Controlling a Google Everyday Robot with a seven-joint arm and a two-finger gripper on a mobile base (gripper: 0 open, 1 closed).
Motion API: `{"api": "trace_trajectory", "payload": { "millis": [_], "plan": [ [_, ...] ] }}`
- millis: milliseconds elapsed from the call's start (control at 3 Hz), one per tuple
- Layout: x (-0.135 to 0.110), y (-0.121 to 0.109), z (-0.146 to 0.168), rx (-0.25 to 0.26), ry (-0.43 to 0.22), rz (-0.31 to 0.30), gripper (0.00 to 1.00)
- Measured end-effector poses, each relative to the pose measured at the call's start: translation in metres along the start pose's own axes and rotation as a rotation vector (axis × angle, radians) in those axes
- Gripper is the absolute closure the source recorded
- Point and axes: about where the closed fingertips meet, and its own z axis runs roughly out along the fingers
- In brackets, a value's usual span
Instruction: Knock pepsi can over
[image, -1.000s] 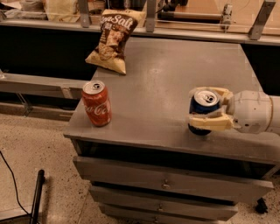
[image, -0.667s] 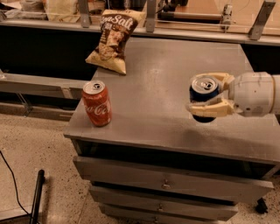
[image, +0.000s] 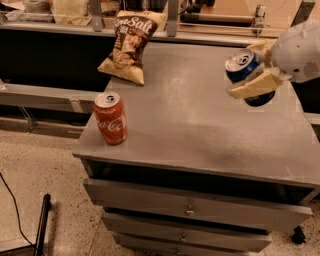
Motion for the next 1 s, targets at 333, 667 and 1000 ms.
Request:
{"api": "trace_trajectory", "payload": {
  "millis": [333, 667, 1000],
  "plan": [
    [0.025, -0.023, -0.004, -0.071, 0.234, 0.056, 1.0],
    [0.041, -0.033, 0.034, -0.179, 0.436, 0.016, 1.0],
    [0.068, -0.03, 0.081, -0.266, 0.615, -0.058, 1.0]
  ]
}}
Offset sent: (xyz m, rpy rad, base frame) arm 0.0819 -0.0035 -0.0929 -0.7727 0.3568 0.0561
